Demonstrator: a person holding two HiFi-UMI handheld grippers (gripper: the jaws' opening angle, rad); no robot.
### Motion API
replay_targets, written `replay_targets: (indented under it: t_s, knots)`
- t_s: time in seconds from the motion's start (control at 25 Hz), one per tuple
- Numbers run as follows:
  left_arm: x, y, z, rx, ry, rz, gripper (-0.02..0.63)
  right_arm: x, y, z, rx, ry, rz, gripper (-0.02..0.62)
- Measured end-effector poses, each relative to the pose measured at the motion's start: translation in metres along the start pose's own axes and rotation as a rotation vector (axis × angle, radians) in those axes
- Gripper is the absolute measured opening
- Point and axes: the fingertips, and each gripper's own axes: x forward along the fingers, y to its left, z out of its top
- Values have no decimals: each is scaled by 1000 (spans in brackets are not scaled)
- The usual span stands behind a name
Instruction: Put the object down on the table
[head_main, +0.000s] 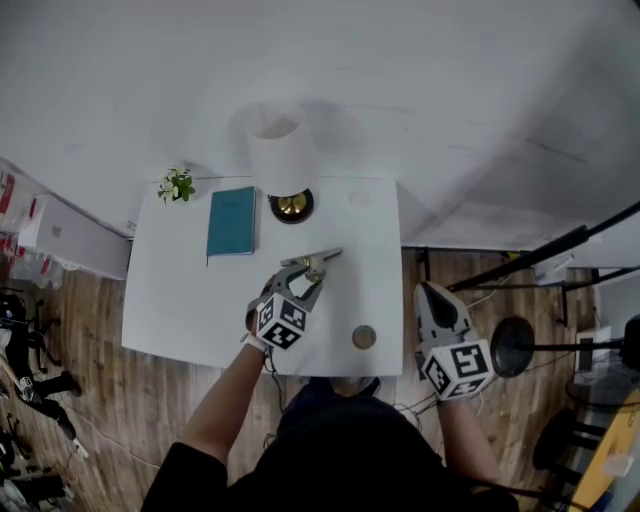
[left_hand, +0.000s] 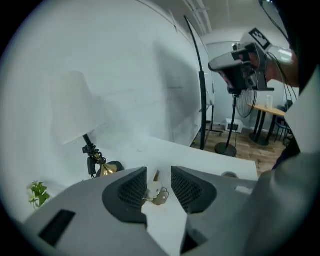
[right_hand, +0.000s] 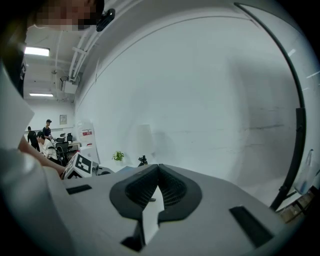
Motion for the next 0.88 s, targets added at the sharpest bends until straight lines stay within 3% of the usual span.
replay_targets:
  t_s: [0.48,0.88]
  knots:
    - [-103,9,142,-165,-288,173,129,-3,-7,54,-41,-144,73,5]
    - [-182,12,235,-142,-510,306,106,-33,-4,134,-119,-359,114,5]
